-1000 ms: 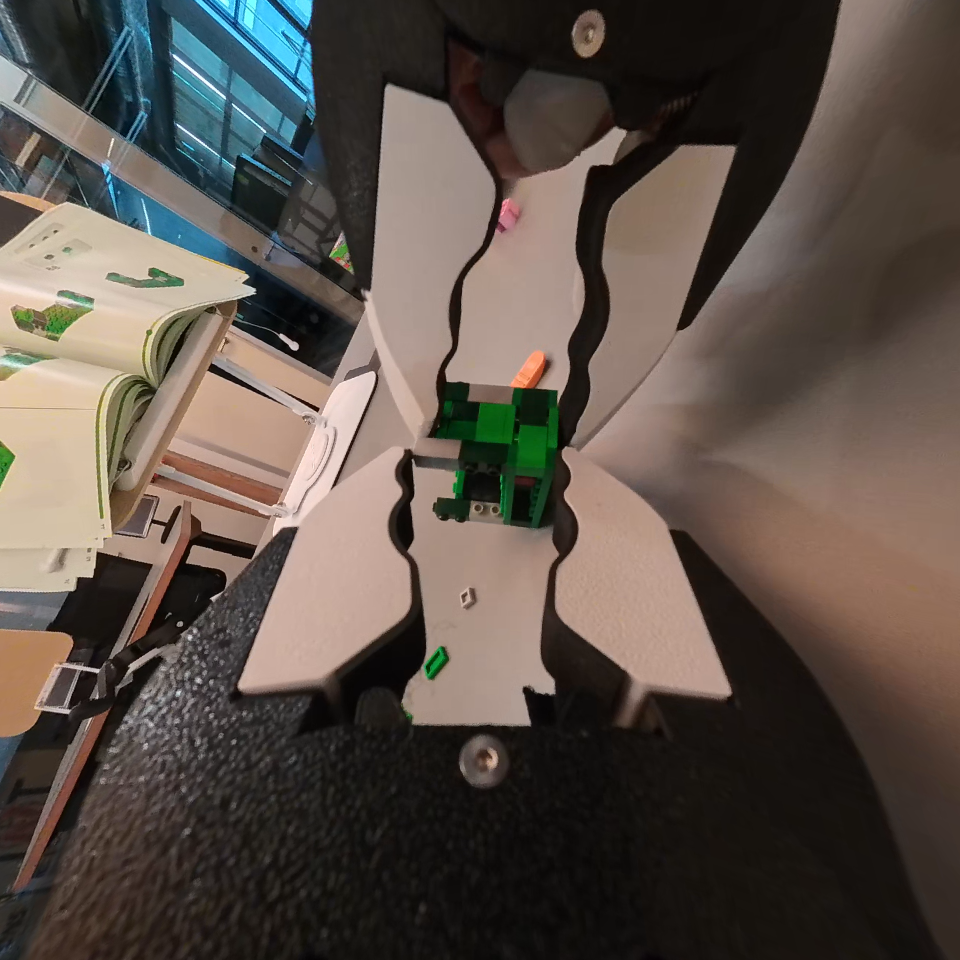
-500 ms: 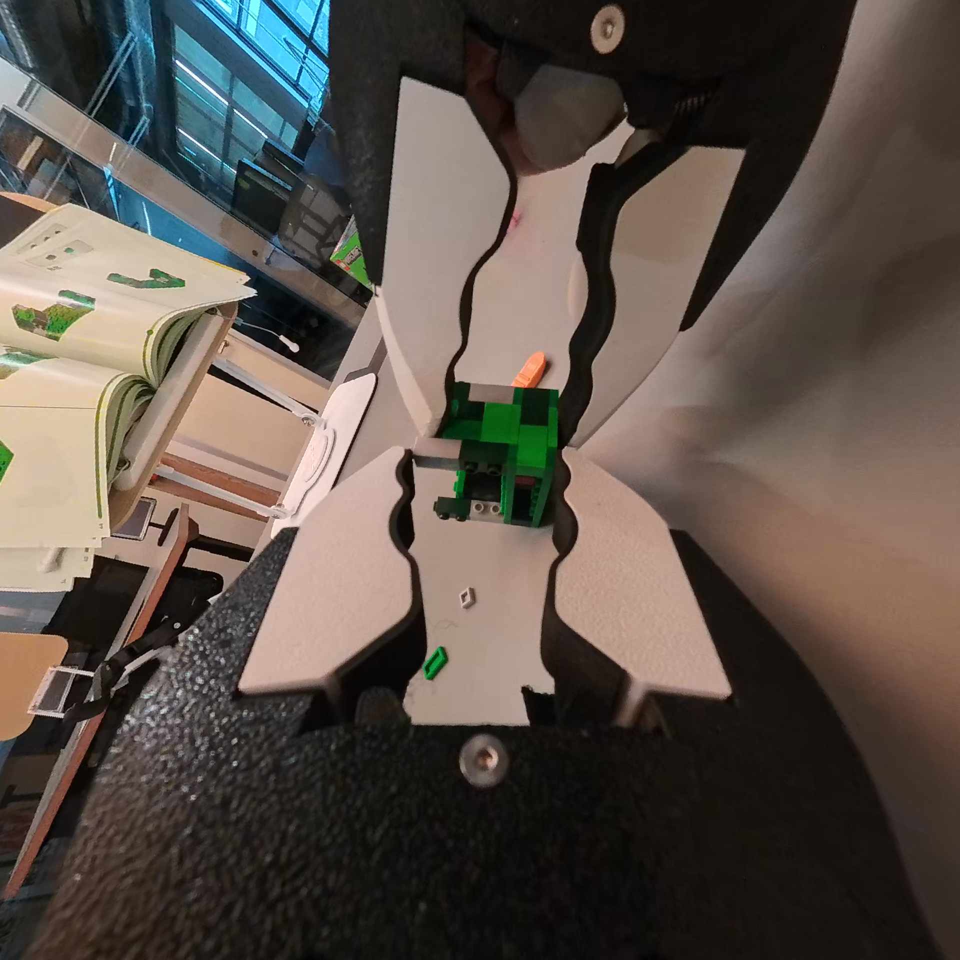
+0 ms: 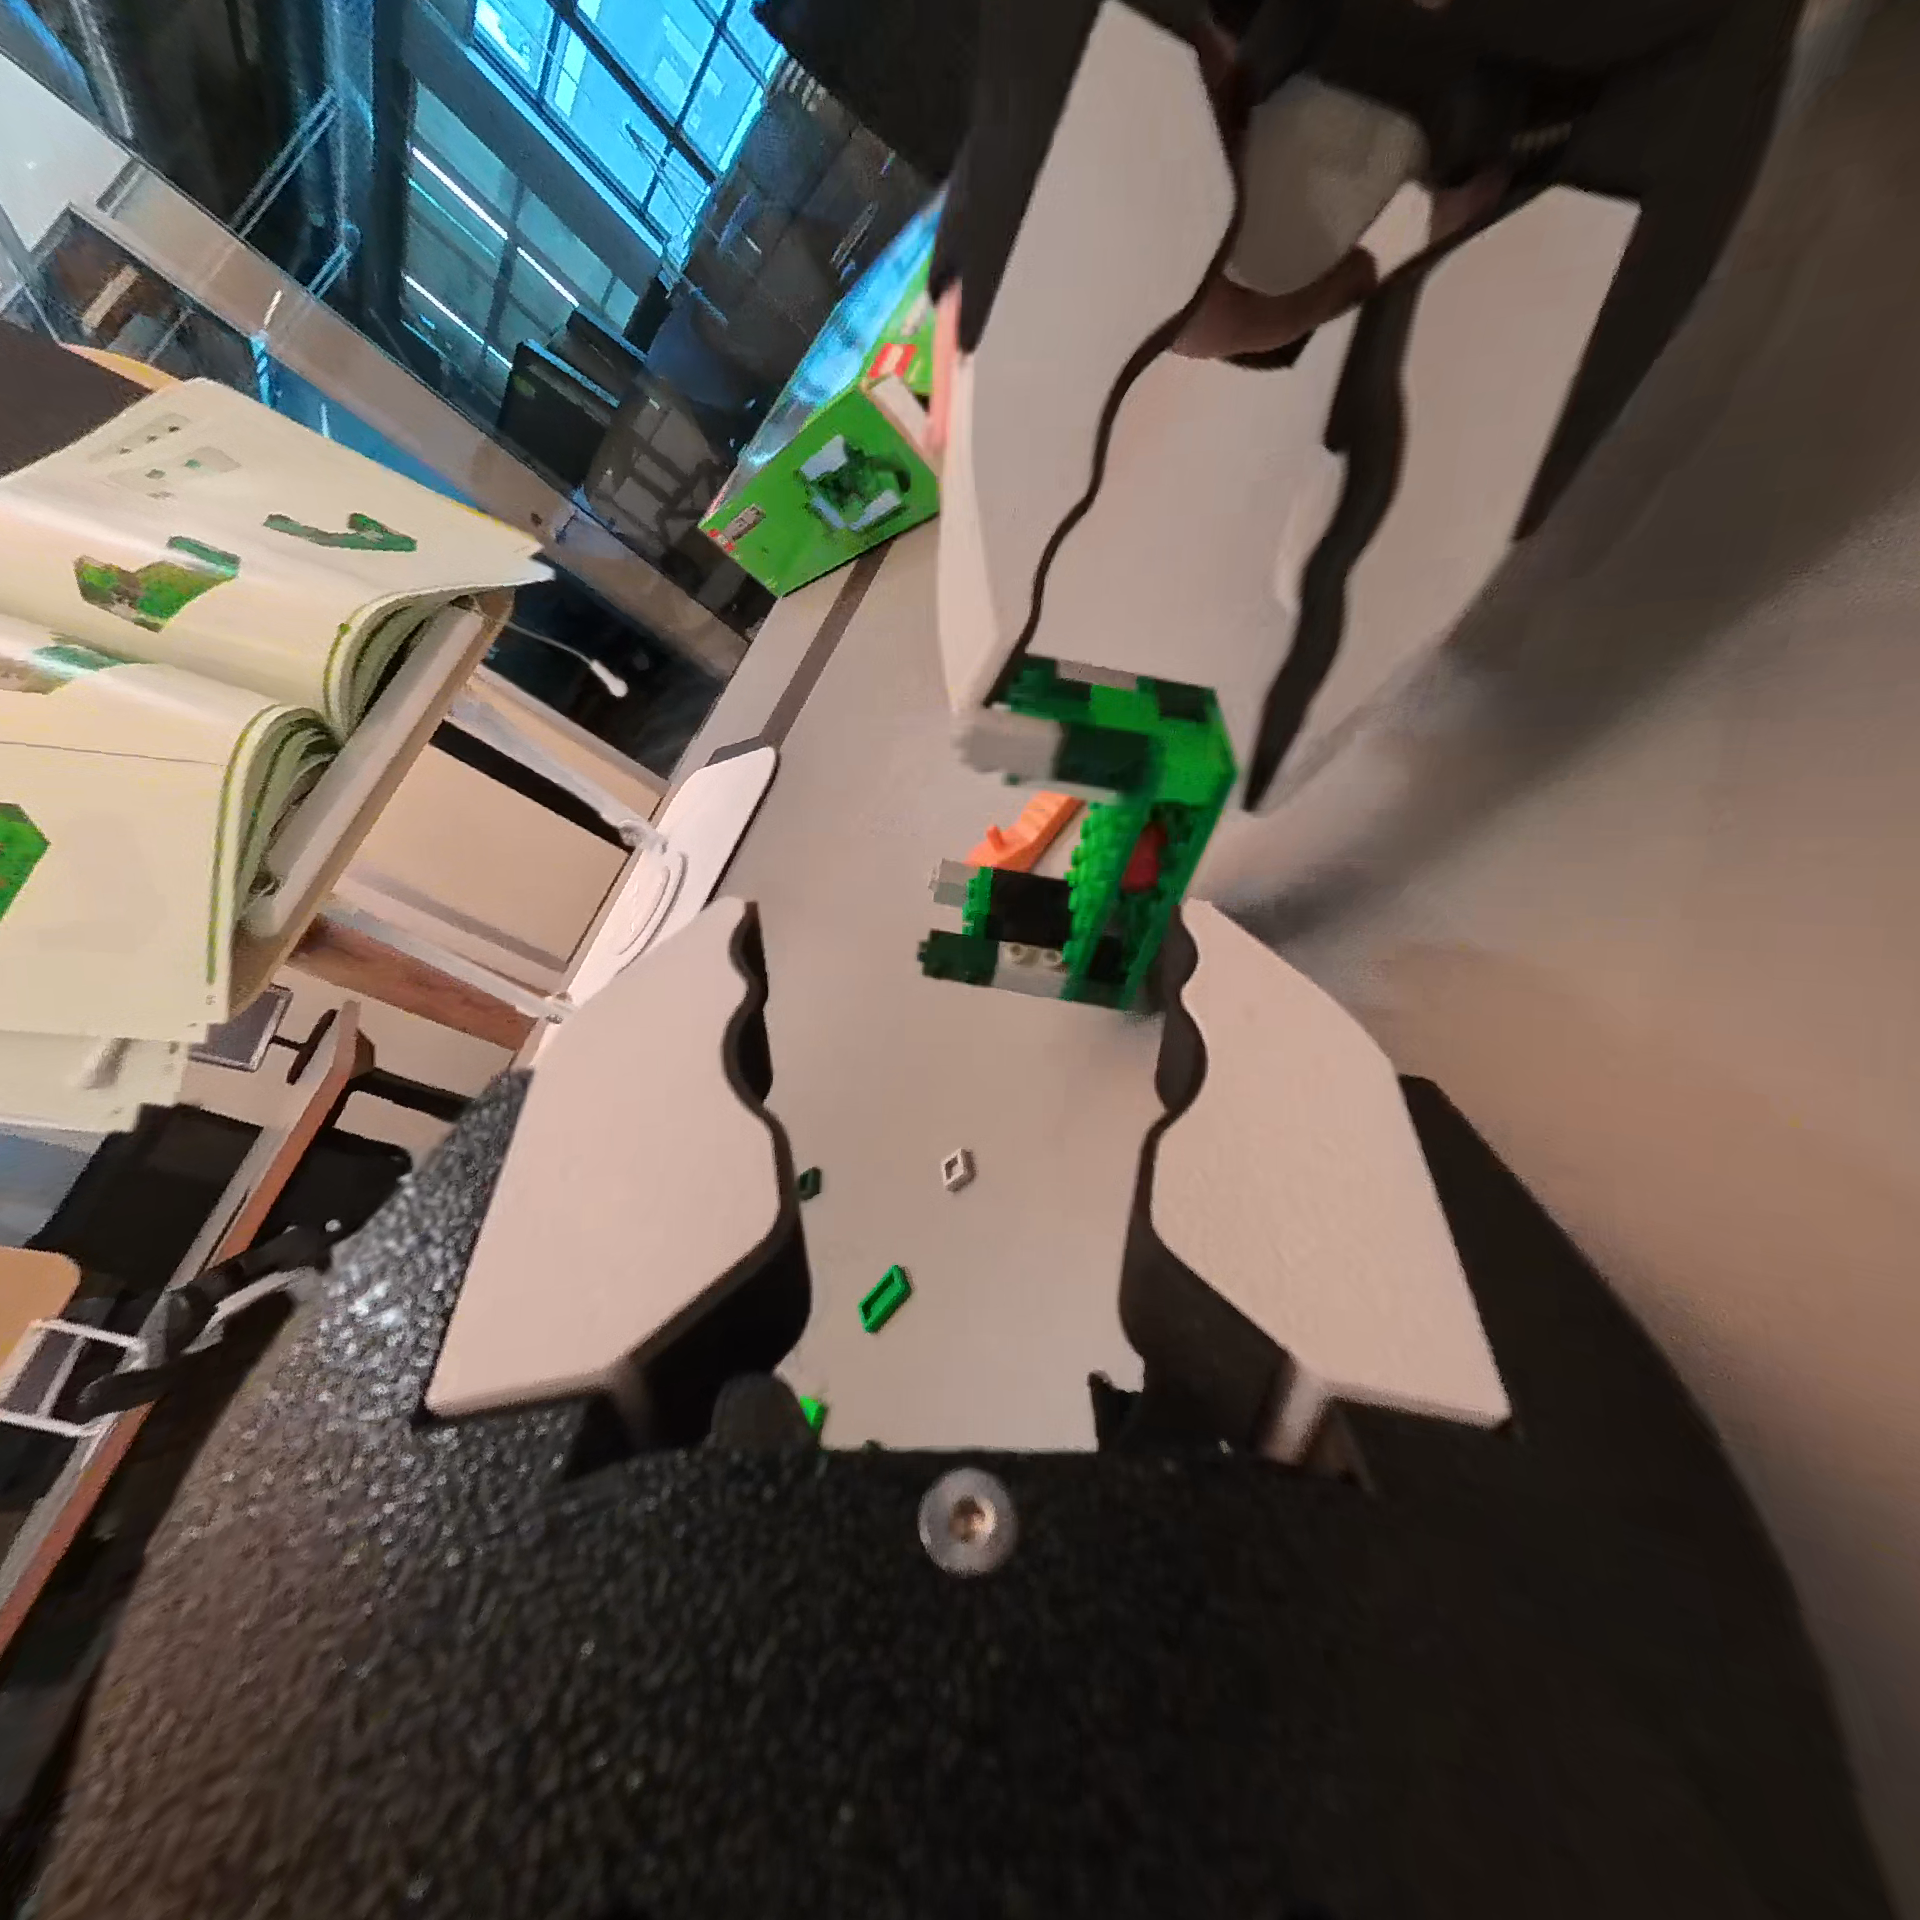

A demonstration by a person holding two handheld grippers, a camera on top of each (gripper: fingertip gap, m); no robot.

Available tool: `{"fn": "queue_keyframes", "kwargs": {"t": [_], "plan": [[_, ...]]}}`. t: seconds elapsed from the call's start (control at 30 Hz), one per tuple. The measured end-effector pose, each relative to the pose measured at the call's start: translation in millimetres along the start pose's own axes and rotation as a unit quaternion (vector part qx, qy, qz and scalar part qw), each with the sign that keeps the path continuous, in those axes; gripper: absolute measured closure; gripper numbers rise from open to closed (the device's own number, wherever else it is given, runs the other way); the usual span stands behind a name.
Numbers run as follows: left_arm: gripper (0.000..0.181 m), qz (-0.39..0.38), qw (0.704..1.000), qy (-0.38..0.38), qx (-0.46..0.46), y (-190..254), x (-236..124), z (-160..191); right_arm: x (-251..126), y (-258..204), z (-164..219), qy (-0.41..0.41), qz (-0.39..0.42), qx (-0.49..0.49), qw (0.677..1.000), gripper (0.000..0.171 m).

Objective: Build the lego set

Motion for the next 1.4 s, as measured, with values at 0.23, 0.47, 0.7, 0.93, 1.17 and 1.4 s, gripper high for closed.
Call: {"fn": "queue_keyframes", "kwargs": {"t": [0.23,0.47,0.7,0.93,1.17,1.4], "plan": [[0.108,0.073,0.993,0.002,-0.088,6,-4,6,-28,-28,5,0.005,0.016,-0.119,0.993,0.101],[0.129,0.159,0.97,0.04,-0.18,14,-10,-1,-51,-30,18,0.017,-0.025,0.183,0.983,0.101],[0.128,0.206,0.949,-0.054,-0.233,35,3,3,-33,-34,19,-0.011,-0.047,0.367,0.929,0.103],[0.135,0.278,0.938,-0.066,-0.198,65,3,-2,-20,-23,34,-0.046,-0.008,0.37,0.928,0.112],[0.147,0.219,0.959,-0.033,-0.175,45,1,-2,-41,-30,41,-0.005,-0.037,0.353,0.935,0.112],[0.096,0.148,0.961,-0.038,-0.231,37,12,-12,-48,-12,50,0.023,0.027,0.374,0.927,0.113]]}}
Point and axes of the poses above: each gripper's, where its closed fingertips meet, x out along the fingers, z out of its underside, y = z × x across the jaws, the point moved 2 cm from there along -x, back along the fingers
